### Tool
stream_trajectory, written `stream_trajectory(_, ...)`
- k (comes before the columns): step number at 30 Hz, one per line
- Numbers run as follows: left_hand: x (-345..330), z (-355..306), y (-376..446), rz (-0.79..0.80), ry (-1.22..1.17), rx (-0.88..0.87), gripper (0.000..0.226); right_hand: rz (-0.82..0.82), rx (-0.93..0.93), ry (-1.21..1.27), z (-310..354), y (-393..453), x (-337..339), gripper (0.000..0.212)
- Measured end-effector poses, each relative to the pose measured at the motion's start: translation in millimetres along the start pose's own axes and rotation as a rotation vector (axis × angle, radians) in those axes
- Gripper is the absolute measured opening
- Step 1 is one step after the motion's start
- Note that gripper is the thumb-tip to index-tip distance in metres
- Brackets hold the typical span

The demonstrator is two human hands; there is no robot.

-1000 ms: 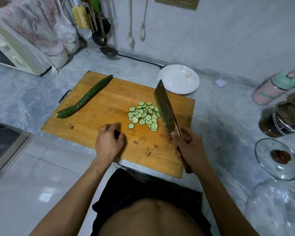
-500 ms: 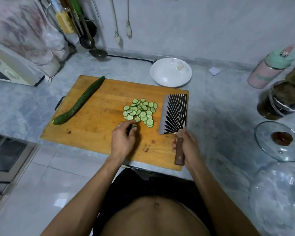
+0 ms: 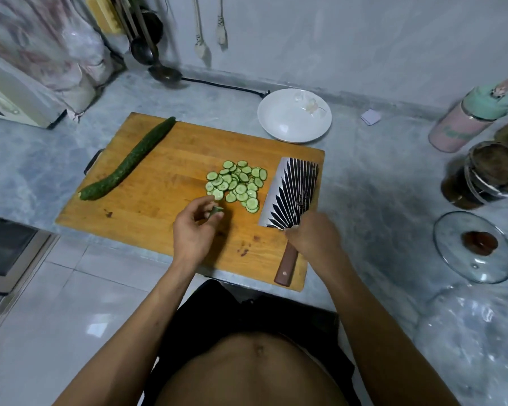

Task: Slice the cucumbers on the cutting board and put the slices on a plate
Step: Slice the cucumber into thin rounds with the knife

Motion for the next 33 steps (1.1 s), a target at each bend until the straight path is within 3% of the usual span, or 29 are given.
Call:
stream_trajectory(4,15.9,2.4,7.4,-0.054,-0.168,0.068,0.025,-0.038,0.028,-0.022,35.2,13.5,16.0,0.028)
stream_trajectory(6,30.1,7.2,16.6,-0.079,-0.22,0.087,0.021,0.004,0.098,-0.009,68.2,22.2,14.1,0.035)
stream_trajectory(9,60.0,14.4,40.1,-0.08,-0.246,0.08,0.016,0.063,0.192,0.062,125.9,32.4,5.7,0.029)
stream_trajectory(15,126.4,26.5,96.6,-0.081,-0.093,0.014,0.017,0.08,0.215,0.086,195.2,51.2,-6.8,0.023)
stream_trajectory(20,175.8,0.8,187.3,-0.146,0.213,-0.157,0.026,0.072,0.163,0.116,227.6,63.8,-4.0,0.018)
stream_trajectory(25,162.9,-6.4,275.6,0.123,0.485,-0.158,0.027,0.078,0.123,0.19,258.1,75.9,-13.8,0.018)
stream_trajectory(33,132.8,-16.1,348.7,0.332,0.605,-0.222,0.019,0.0,0.036,0.289,290.3,91.9,-15.6,0.015)
Point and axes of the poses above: each hand's wrist, its own y-axis towards the middle knuckle, its own x-axis out of the back of the hand, z = x × y, the point moved 9 cm from there along y, towards the middle knuckle, and after that the axes turned 1 degree about -x, right-handed, at the moved point
